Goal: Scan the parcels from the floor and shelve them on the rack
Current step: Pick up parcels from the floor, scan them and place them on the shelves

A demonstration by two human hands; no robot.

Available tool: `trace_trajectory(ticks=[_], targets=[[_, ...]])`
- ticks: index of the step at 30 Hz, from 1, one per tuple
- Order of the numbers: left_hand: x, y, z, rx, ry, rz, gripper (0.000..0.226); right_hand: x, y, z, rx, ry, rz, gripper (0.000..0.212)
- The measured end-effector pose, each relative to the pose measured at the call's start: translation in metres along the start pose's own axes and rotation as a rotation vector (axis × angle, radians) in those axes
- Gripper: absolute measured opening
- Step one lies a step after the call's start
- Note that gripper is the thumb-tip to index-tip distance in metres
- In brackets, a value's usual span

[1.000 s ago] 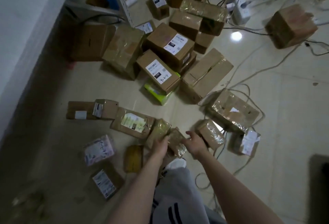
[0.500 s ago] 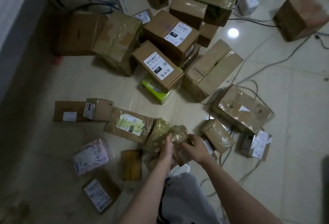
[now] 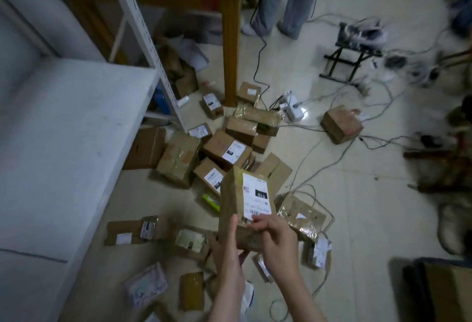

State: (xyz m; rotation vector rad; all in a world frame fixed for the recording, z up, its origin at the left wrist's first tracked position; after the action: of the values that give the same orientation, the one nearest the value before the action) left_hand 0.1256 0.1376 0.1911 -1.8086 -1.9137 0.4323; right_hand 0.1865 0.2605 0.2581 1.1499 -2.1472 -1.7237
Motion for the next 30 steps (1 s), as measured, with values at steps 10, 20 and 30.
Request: trace_trajectory(ticks=[10,20,30], targets=[[0.083,-0.135,-0.128,0.211,0.231,0.059,0.062,-0.096,0.156,-0.034,0.010,-0.217,0.537,0.033],[0.181,-0.167,-0.248,0.242,0.636,0.028,0.084,-0.194,0.209,-0.048,-0.015,-0.356,0.932,0.038],[0.297,-0.155,-0.314,0.377,0.799,0.320,0.087,-0.317,0.212,-0.005,0.030,-0.248,0.994,0.075]])
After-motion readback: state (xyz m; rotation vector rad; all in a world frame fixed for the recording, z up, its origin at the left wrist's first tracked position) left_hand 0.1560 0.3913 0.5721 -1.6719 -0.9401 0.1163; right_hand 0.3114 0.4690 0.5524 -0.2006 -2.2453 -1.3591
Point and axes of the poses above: each hand's wrist, its own z-axis towards the middle knuckle, its own x-axis out of the palm, y = z × x, the point moved 7 cm from there along z, towards the middle knuckle, and after that the axes turned 2 degrees about y, right-handed, at the moved point
